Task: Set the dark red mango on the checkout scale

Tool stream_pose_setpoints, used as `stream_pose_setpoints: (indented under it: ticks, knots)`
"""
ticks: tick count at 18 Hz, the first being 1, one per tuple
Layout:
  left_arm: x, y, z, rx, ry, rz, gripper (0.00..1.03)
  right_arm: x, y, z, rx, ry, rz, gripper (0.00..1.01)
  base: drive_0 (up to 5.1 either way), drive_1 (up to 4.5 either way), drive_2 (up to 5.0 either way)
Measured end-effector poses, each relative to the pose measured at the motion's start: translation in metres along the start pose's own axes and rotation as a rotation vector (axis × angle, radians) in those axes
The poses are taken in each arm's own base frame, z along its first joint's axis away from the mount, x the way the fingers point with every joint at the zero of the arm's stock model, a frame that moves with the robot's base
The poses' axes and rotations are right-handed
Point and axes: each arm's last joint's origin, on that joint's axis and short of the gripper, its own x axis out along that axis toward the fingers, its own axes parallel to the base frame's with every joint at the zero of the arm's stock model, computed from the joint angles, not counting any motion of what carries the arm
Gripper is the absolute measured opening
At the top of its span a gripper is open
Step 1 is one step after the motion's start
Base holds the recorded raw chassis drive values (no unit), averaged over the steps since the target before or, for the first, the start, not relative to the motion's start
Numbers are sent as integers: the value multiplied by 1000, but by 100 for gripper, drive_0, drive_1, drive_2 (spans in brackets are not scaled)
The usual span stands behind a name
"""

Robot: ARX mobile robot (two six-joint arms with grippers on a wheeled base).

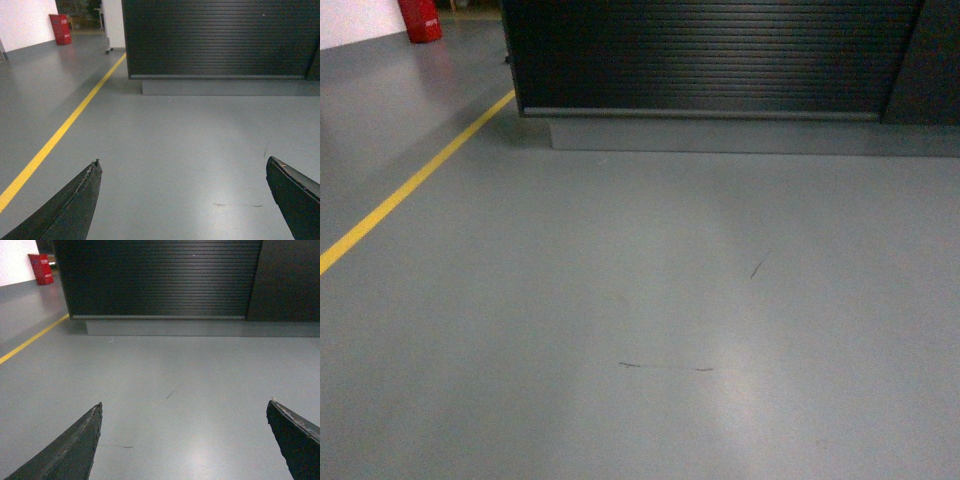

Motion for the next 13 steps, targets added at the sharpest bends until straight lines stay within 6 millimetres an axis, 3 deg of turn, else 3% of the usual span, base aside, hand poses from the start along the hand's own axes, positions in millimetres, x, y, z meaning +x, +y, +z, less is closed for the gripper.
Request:
stream_pose_setpoints:
  ticks: [13]
  knots:
    - [0,0,0,0,-3,-1,98,0,0,0,0,-2,0,98,1,434,-433]
